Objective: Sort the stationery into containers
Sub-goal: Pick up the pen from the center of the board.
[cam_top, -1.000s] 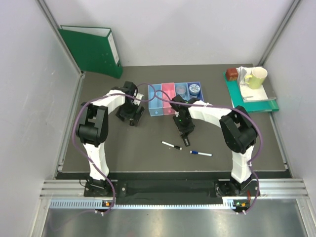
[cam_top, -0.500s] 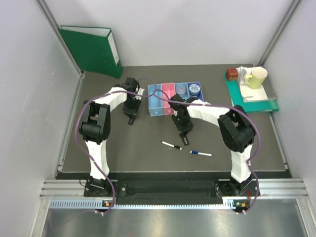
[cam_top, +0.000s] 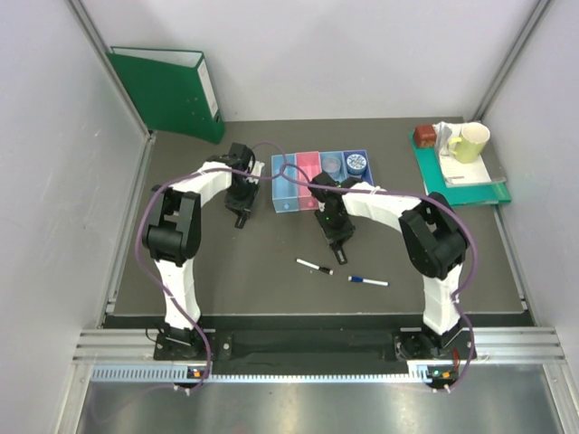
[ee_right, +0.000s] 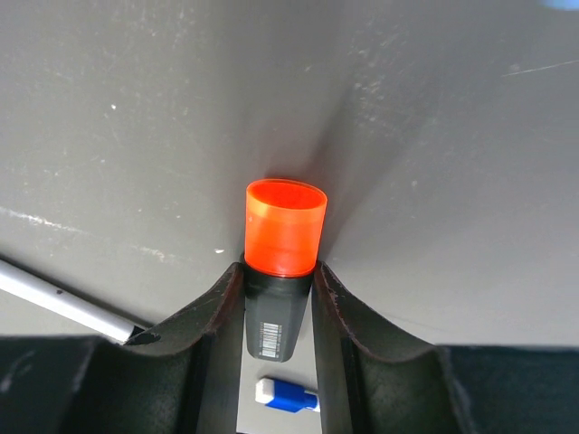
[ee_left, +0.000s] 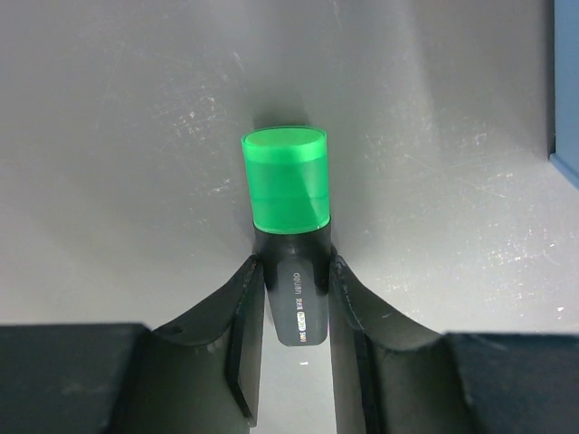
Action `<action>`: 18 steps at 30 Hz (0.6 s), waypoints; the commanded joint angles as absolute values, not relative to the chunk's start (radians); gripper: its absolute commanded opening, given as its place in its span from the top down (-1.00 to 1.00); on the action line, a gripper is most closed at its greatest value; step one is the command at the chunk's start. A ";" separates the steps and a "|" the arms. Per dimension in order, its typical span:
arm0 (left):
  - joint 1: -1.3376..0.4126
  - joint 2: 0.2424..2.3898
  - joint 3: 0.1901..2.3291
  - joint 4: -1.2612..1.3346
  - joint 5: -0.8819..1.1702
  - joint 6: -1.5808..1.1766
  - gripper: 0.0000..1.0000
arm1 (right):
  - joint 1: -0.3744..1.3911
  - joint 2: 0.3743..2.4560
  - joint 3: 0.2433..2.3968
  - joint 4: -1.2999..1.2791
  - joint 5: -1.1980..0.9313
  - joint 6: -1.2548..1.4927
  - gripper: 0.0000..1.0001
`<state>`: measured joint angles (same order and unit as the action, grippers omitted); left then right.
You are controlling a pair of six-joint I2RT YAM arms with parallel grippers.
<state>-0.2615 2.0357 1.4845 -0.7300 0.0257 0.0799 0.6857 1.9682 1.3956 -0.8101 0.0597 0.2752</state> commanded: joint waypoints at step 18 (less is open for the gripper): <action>-0.264 1.847 1.672 -0.900 0.275 0.083 1.00 | 0.703 1.678 1.473 -0.724 0.020 0.069 0.94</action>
